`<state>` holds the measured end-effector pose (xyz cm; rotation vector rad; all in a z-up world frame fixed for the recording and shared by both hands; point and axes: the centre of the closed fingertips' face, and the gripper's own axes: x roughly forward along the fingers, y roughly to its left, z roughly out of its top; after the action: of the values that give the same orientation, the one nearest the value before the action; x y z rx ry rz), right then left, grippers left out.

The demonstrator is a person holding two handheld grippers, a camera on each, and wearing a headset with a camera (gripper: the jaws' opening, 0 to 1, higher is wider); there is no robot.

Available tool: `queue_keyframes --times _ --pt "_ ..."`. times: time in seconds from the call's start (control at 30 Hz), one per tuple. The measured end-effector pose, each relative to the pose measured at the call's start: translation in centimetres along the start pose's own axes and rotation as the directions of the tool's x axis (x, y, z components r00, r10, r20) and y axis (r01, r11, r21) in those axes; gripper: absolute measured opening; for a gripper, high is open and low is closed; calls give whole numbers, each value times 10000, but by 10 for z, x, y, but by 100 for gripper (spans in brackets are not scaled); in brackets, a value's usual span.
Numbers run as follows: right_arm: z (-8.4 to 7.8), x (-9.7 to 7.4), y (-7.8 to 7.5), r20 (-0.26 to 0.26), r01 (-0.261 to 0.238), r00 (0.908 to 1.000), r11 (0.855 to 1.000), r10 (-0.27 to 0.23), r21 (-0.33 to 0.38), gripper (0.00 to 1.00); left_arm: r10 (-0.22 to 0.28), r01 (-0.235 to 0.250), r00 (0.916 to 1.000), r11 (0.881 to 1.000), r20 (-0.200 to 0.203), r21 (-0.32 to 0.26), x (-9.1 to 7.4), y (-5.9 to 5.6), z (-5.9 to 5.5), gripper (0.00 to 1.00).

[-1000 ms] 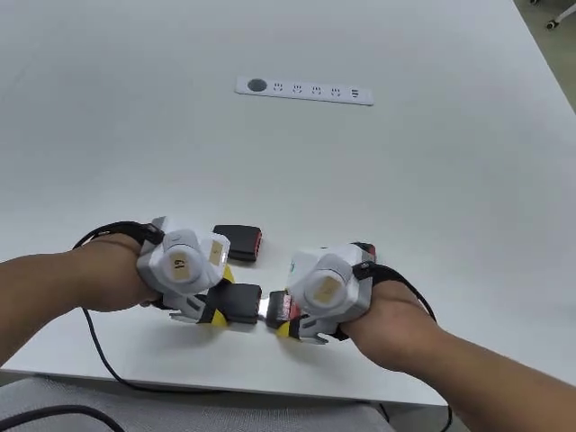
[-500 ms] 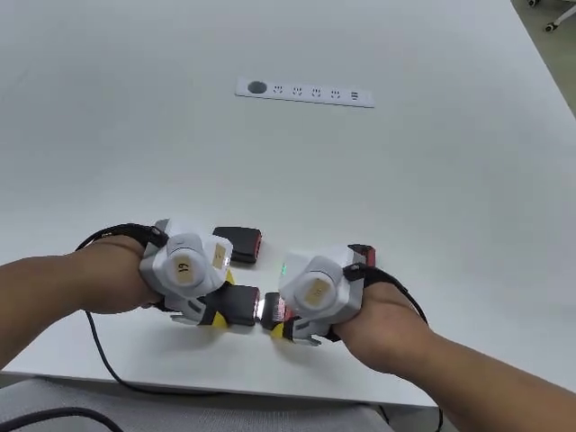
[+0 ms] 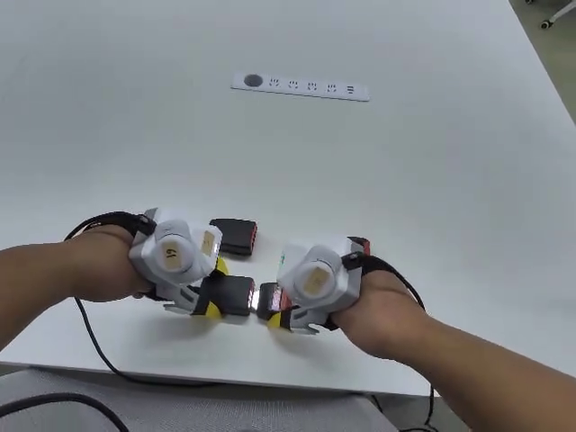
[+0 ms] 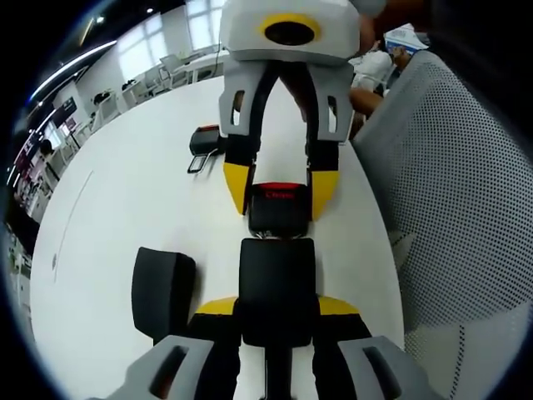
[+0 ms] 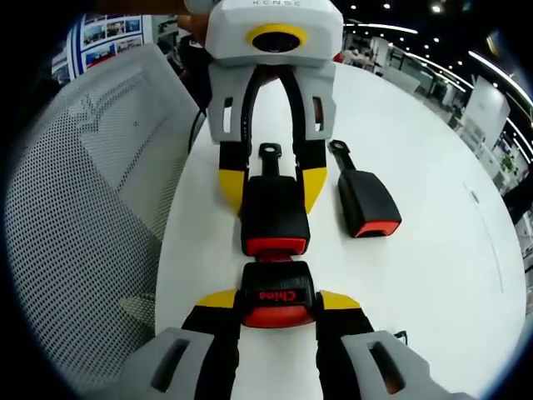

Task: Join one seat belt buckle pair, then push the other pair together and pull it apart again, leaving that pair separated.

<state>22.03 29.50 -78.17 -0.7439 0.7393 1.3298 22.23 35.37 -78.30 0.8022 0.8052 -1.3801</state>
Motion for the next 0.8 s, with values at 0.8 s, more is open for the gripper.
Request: queue_keyframes --times 0.8 --pt "2 -1 2 -34 -88 10000 9982 90 595 33 3 -11 9999 9990 -170 -439 -3 0 0 35"
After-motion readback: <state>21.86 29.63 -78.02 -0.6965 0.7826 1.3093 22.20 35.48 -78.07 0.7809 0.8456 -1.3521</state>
